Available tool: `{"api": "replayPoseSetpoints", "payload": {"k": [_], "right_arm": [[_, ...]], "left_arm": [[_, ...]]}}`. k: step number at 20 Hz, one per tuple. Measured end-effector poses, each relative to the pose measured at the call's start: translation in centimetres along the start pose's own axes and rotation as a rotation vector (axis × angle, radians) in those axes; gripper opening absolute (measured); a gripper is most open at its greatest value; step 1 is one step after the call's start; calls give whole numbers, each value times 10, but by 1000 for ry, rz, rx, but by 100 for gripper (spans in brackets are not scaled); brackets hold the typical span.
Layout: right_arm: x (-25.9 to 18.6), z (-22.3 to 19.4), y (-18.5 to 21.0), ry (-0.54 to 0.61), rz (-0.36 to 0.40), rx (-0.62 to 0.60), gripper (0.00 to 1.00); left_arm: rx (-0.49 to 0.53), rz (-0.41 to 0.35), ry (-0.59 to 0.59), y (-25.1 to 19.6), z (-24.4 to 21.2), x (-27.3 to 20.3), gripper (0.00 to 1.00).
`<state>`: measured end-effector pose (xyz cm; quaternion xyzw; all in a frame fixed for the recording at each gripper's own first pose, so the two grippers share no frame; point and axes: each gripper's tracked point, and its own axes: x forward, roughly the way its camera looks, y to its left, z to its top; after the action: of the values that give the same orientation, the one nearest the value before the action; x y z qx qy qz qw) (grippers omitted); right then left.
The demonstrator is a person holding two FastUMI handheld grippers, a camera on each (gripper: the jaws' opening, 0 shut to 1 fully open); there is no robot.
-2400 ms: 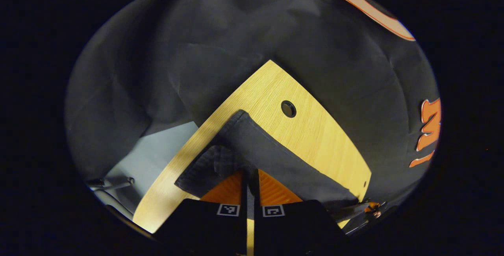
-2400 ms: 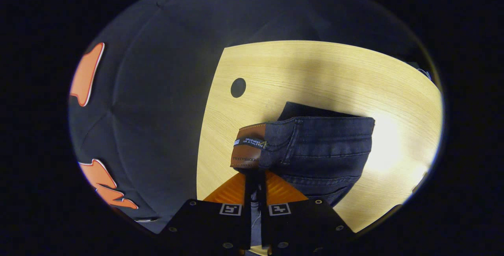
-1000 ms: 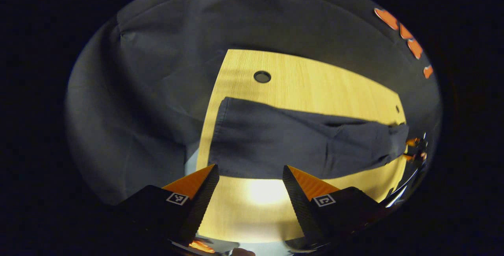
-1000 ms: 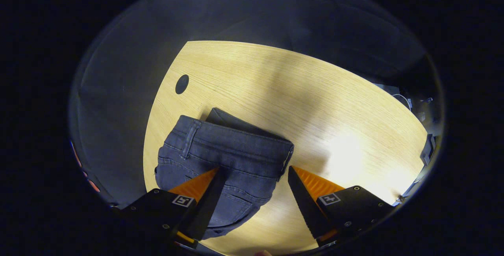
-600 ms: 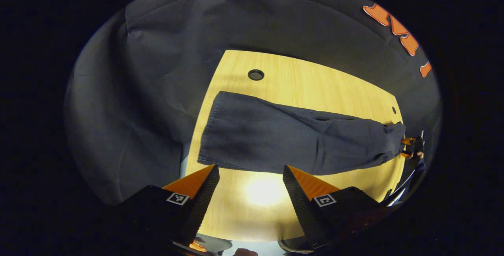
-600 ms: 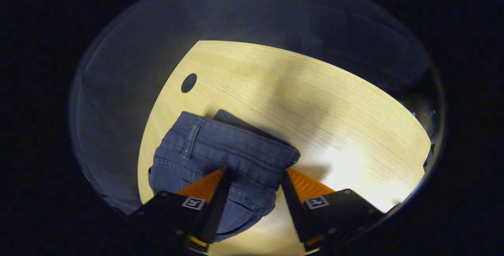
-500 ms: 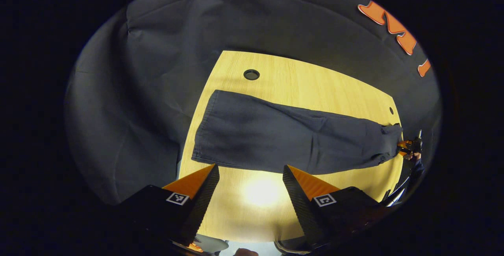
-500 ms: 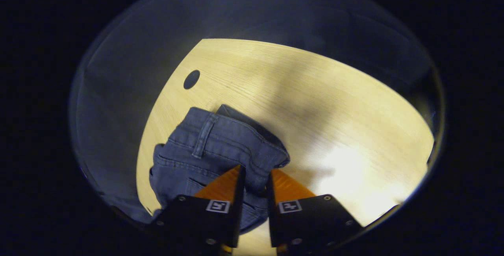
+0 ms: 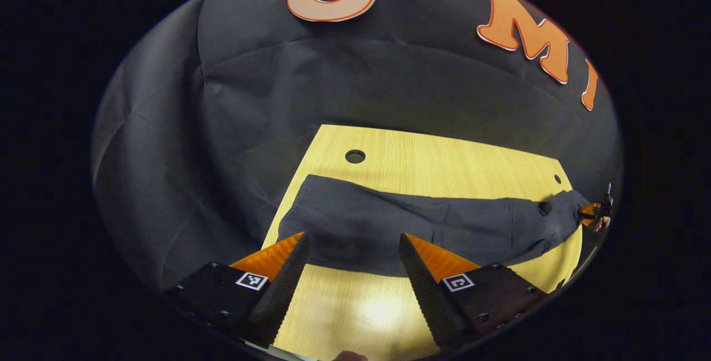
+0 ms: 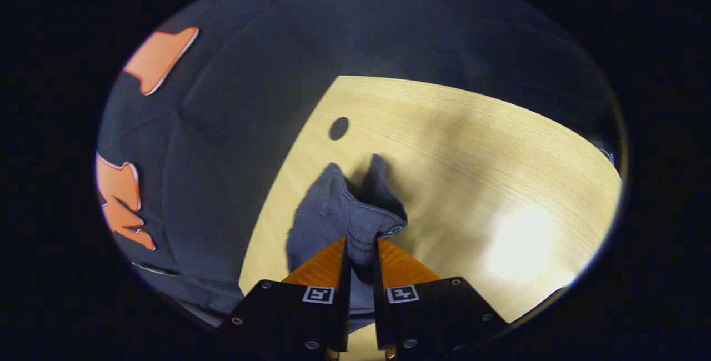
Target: Grasp the waist and the cuffs of the jeans and fold them to make the two legs overlap; first hold the waist and fold one-third of the jeans toward the cuffs, then hold the cuffs and fold the remaining one-third in the same direction to finish folding.
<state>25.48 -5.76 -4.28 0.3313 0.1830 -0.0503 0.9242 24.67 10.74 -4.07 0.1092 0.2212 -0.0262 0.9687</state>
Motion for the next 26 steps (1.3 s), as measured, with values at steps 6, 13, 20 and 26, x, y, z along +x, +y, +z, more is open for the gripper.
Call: {"api": "replayPoseSetpoints", "payload": {"k": [6, 13, 20, 26], "right_arm": [[-16, -38, 47, 3, 47, -43, 19], [-19, -98, 96, 77, 135, -101, 18], [-26, -153, 157, 180, 279, -163, 18], [-35, -204, 198, 269, 378, -220, 18]], "left_arm": [[-31, -73, 15, 1, -14, 15, 99], [-106, -69, 33, 28, -35, 19, 99], [-155, -40, 42, 56, -44, 20, 99], [-176, -36, 60, 63, -48, 28, 99]]}}
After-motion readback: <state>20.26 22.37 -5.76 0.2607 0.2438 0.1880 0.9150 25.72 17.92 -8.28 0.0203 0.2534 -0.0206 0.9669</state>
